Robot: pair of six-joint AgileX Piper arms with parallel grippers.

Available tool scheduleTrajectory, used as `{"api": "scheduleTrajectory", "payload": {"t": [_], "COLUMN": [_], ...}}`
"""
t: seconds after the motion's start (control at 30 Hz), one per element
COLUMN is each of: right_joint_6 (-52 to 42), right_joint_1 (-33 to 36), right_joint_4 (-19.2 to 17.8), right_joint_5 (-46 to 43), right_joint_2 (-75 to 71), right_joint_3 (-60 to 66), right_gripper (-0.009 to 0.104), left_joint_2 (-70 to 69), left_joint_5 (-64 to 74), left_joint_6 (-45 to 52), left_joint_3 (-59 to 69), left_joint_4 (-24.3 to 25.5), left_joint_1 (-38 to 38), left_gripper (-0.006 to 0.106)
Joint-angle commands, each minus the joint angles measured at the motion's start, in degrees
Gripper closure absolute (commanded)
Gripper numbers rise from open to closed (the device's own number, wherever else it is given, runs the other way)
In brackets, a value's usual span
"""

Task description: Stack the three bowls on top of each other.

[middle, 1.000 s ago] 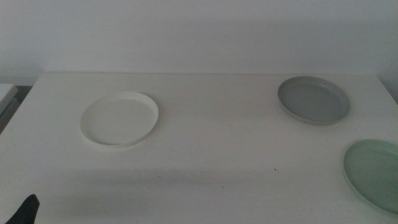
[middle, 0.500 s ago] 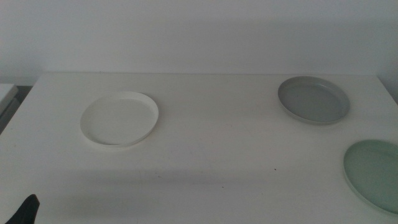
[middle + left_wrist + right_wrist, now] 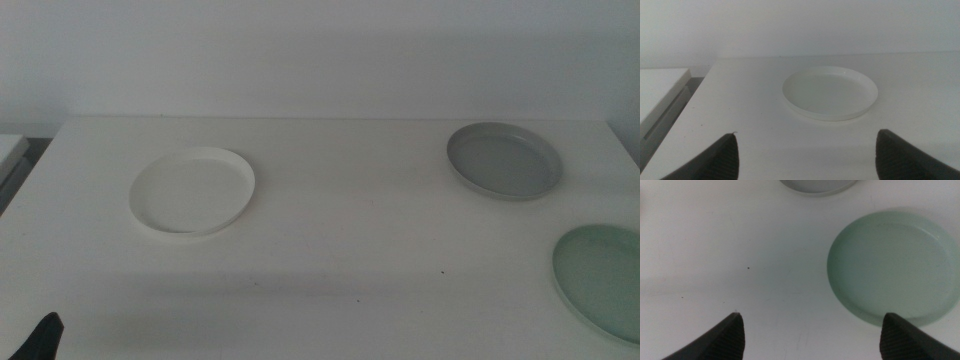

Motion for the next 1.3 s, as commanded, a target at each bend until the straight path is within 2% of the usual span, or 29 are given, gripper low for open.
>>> {"api": "scheduleTrajectory", "payload": {"t": [0.0,0.1,0.23,0.37,0.43,0.53,0.63,0.83,1.1,1.27], "right_joint_6": [0.7,2.4,5.7,7.8,8.2,3.8,0.5,0.3,0.3,0.3], "right_joint_1": [0.1,0.1,0.1,-0.6,-2.6,-7.9,-13.9,-23.5,-26.0,-26.0], "right_joint_4": [-0.2,-0.2,-2.2,-7.7,-8.6,-7.2,-5.3,-4.8,-4.6,-4.5], "right_joint_5": [0.4,0.9,2.9,8.7,10.7,13.5,14.2,11.5,5.0,3.3], "right_joint_2": [0.3,1.6,7.7,16.6,20.9,27.0,33.3,45.0,58.7,65.2], "right_joint_3": [-0.4,-0.8,-6.2,-14.7,-18.0,-22.3,-25.0,-25.9,-25.9,-25.9], "right_gripper": [0.002,0.002,0.002,0.002,0.002,0.004,0.011,0.022,0.03,0.041], "left_joint_2": [-0.2,-0.2,-0.2,-0.2,-0.2,-0.2,-0.2,-0.2,-0.2,-0.2], "left_joint_5": [-0.7,-0.7,-0.7,-0.7,-0.7,-0.7,-0.7,-0.7,-0.7,-0.7], "left_joint_6": [-0.1,-0.1,-0.1,-0.1,-0.1,-0.1,-0.1,0.1,-0.1,0.1], "left_joint_3": [0.0,0.0,0.0,0.0,0.0,0.0,0.0,0.0,0.0,0.0], "left_joint_4": [0.1,0.1,0.1,0.1,0.1,0.1,0.1,0.1,0.1,0.1], "left_joint_1": [0.0,0.0,0.0,0.0,0.0,0.0,0.0,0.0,0.0,0.0], "left_gripper": [0.007,0.007,0.007,0.007,0.007,0.007,0.007,0.007,0.007,0.007]}}
